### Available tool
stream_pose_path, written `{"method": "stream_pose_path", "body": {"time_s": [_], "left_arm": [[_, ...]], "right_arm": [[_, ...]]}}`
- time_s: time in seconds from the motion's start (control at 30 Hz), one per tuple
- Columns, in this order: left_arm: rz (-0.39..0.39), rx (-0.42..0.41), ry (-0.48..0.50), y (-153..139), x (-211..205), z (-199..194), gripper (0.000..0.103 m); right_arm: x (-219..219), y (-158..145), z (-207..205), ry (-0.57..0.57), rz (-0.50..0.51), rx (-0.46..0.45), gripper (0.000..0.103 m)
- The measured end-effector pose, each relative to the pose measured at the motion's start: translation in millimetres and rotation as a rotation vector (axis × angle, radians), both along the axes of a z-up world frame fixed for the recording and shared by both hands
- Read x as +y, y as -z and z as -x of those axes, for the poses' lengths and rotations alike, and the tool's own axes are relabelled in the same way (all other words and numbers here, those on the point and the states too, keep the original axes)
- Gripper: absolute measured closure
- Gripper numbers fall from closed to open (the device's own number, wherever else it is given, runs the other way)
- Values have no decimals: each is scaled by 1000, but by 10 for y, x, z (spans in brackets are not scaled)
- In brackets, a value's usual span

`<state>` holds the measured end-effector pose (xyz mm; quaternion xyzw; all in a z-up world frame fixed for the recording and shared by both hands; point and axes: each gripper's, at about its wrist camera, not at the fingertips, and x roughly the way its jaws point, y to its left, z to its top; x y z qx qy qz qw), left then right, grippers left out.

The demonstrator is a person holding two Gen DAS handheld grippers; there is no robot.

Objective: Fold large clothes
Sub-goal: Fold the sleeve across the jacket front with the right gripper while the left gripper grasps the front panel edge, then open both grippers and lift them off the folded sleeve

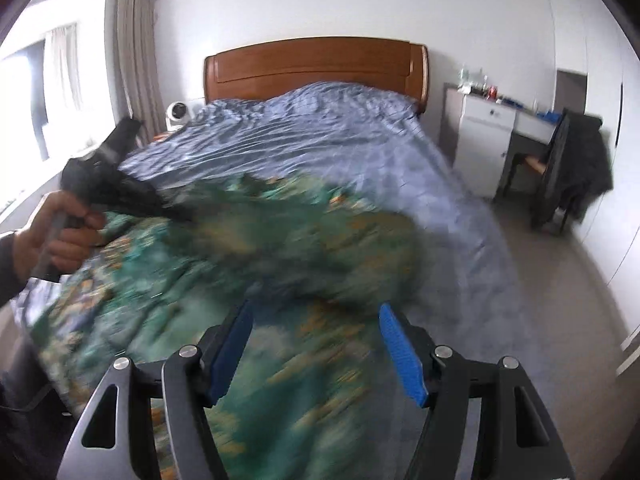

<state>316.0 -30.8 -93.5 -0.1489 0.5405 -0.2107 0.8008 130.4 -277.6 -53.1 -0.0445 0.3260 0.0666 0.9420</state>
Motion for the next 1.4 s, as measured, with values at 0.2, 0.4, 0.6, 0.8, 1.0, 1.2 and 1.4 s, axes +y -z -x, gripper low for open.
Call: {"method": "stream_pose_path", "body": {"time_s": [0.2, 0.4, 0.6, 0.8, 1.0, 1.2, 1.4], "left_arm": [[-79, 20, -19, 285, -17, -80, 58], [-108, 16, -28, 340, -83, -100, 65], [-211, -1, -23, 556, -281, -133, 74], [-250, -35, -9, 571, -338, -129, 74], [-250, -50, -15, 566, -329, -96, 74], [-262, -61, -14, 553, -325, -56, 74], [-270, -63, -21, 578, -340, -66, 72]], "right_arm": [[-223, 250, -1019, -3, 17, 103, 36], [-235, 497, -1943, -31, -26, 174, 36], [-129, 985, -2562, -5, -31, 269, 43], [-29, 1381, -2655, 16, 25, 345, 43], [-21, 1178, -2237, -45, 0, 351, 43], [-119, 1061, -1650, -69, -54, 387, 43], [-143, 1411, -1794, -43, -97, 489, 43]]}}
